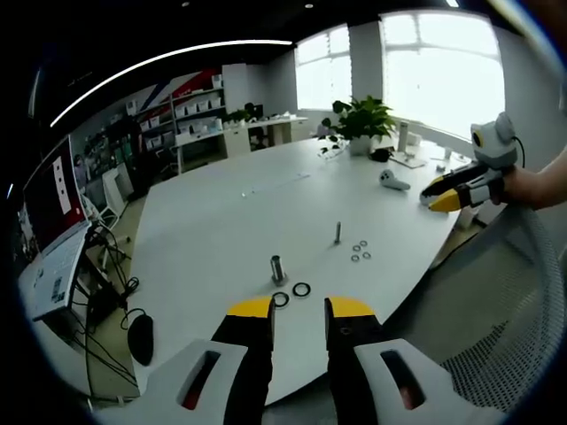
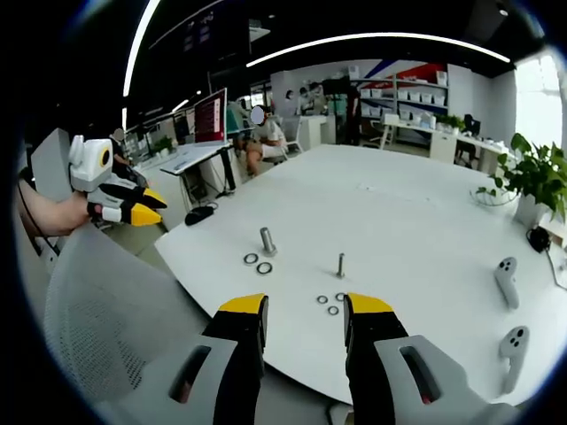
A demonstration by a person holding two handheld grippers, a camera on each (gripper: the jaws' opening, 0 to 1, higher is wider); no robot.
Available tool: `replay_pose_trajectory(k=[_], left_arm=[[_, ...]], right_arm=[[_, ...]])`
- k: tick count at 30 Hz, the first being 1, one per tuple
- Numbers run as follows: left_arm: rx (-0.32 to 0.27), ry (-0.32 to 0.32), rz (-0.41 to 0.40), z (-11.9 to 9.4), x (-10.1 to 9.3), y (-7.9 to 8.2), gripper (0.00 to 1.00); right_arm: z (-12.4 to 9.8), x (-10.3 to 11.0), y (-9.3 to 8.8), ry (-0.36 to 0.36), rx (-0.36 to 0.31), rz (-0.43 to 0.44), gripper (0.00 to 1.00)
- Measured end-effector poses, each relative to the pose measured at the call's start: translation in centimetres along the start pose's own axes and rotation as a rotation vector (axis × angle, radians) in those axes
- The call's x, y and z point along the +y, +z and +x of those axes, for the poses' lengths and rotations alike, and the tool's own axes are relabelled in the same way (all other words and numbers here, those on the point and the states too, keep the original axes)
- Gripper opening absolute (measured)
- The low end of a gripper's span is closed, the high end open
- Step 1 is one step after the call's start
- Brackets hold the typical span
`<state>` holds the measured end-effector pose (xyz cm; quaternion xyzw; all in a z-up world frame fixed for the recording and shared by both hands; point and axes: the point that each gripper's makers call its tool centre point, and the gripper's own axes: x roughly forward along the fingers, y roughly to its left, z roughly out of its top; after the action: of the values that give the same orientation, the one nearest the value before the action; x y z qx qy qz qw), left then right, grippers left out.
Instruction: Place the washer onto the threaded stud by aligning its center hole with the stud, sliding it down to the base, and recovering from edge contact or off-axis alignment until the washer reaches the visible bottom stop.
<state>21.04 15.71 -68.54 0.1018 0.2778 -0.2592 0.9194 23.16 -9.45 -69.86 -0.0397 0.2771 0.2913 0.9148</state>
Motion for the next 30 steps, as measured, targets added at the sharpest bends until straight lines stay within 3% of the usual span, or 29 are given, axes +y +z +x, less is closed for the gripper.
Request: replay_pose_trajectory(k=[30], left_arm=[[0.021,0.0,0.011,0.11,-0.06,-0.57,0.2]], right_arm=[[-0.04,0.07,-0.32,-0.006,0.012,0.01,0.36]])
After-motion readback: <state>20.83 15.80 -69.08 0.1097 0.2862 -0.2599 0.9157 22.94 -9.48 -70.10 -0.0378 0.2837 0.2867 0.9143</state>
